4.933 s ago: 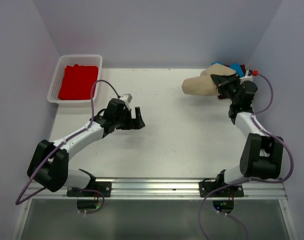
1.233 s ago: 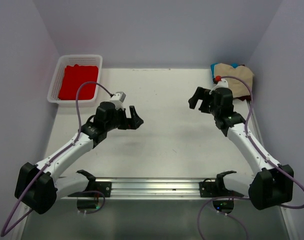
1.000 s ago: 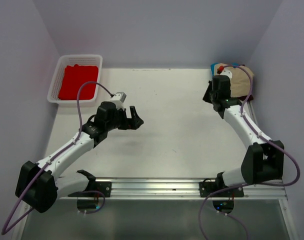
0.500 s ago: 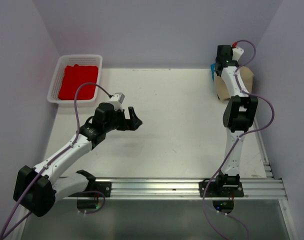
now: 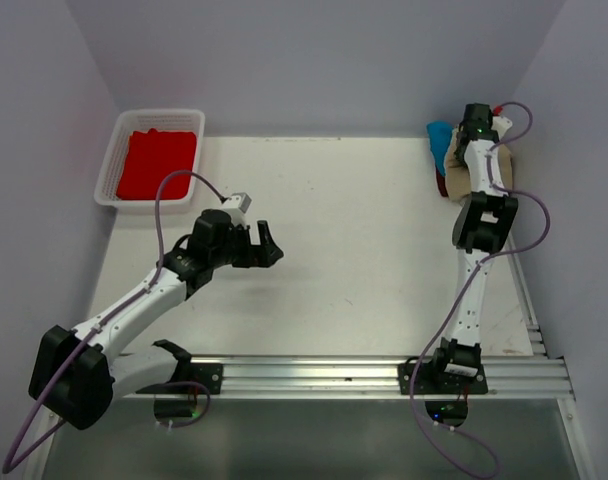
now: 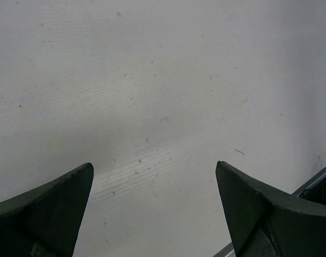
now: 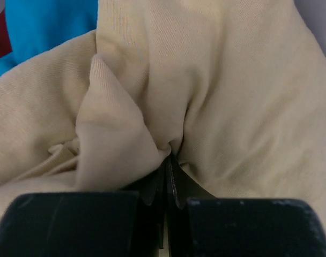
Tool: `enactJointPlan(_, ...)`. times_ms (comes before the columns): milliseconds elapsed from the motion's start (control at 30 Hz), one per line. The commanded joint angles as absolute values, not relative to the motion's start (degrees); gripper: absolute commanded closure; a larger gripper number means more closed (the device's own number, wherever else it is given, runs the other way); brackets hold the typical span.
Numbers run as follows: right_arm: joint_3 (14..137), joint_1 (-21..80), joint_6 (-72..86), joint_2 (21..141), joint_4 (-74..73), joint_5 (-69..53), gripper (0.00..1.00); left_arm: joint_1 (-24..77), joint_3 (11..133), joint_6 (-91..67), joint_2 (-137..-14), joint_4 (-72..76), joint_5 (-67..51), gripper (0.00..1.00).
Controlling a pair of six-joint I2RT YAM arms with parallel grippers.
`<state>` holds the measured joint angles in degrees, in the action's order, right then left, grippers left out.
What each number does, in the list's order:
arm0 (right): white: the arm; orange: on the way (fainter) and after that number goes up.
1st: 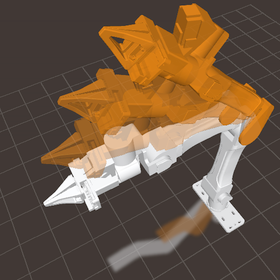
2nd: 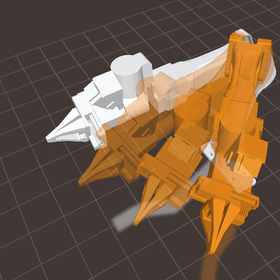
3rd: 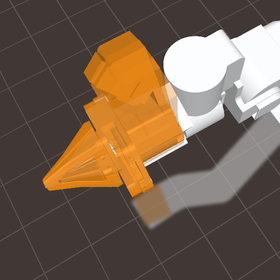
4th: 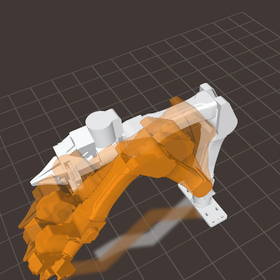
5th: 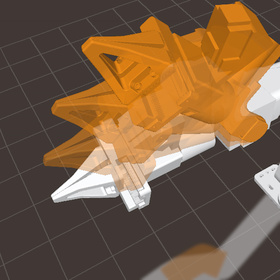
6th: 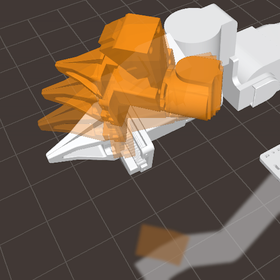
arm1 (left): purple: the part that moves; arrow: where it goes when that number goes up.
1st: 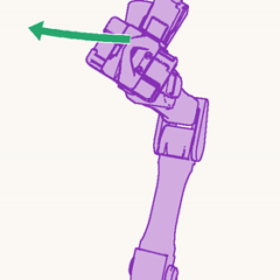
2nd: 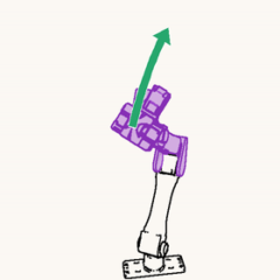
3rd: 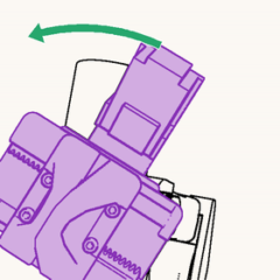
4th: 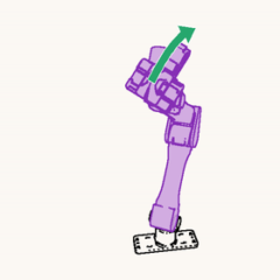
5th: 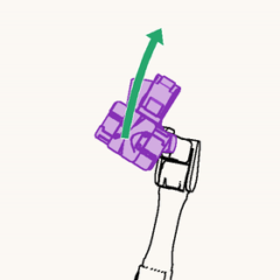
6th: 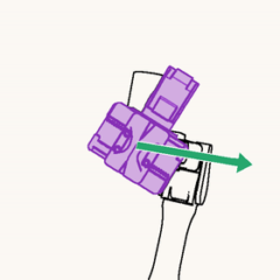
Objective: Fold and stack the t-shirts
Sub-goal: Put the neatly folded tshirt into the corner of the board with the right arm
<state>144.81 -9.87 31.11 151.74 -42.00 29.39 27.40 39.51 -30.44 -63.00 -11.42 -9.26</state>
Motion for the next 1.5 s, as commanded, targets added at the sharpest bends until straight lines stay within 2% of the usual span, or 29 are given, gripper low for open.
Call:
enactJointPlan(0,144.4,-12.6,31.5,155.1,-47.7,17.9,1.00,27.1,40.9,-30.8,-65.0,-9.9,-11.4,0.00)
enactJointPlan(133,141.7,-12.9,28.7,153.7,-46.9,15.3,1.00,27.1,41.5,-31.2,-65.3,-9.8,-12.1,0.01)
enactJointPlan(167,139.2,-12.9,28.4,150.1,-43.3,15.2,1.00,27.1,41.6,-31.3,-65.3,-9.8,-12.4,0.01)
enactJointPlan(300,120.4,-12.8,27.9,137.2,-29.4,12.9,1.00,27.1,41.5,-31.6,-64.3,-9.4,-13.2,0.01)
enactJointPlan(567,93.5,-10.4,28.3,110.2,-6.1,13.1,1.00,27.1,40.6,-31.3,-60.6,-8.1,-13.4,0.01)
enactJointPlan(667,84.0,-8.4,28.3,100.0,-3.6,12.7,1.00,27.1,40.5,-30.8,-59.0,-7.9,-11.2,0.00)
enactJointPlan(733,76.8,-6.7,27.5,94.8,-1.1,8.3,1.00,27.1,40.4,-30.5,-57.6,-7.4,-9.3,0.00)
enactJointPlan(833,72.3,-0.8,24.4,88.5,-5.5,0.3,1.00,27.1,40.9,-30.1,-56.5,-6.9,-4.9,0.00)
enactJointPlan(933,69.4,8.1,21.0,85.3,-11.2,-4.2,0.64,26.9,42.4,-30.1,-57.5,-7.2,-1.8,0.00)
enactJointPlan(967,68.3,11.9,20.6,83.9,-13.0,-5.0,0.47,26.8,43.0,-30.0,-58.1,-7.5,-0.5,0.00)
enactJointPlan(1000,66.3,13.7,20.8,82.9,-13.6,-5.5,0.03,26.3,43.6,-30.1,-59.5,-8.0,-0.3,0.00)
enactJointPlan(1133,61.9,21.6,21.2,79.1,-15.4,-6.9,0.01,21.5,48.5,-31.9,-64.7,-8.9,-0.3,0.00)
enactJointPlan(1300,60.6,31.1,20.2,75.5,-18.5,-5.3,0.01,10.1,56.0,-35.8,-75.7,-10.6,-1.2,0.00)
enactJointPlan(1467,60.3,37.3,20.4,74.1,-20.3,-5.5,0.01,8.0,65.6,-35.2,-85.1,-14.6,-0.3,0.00)
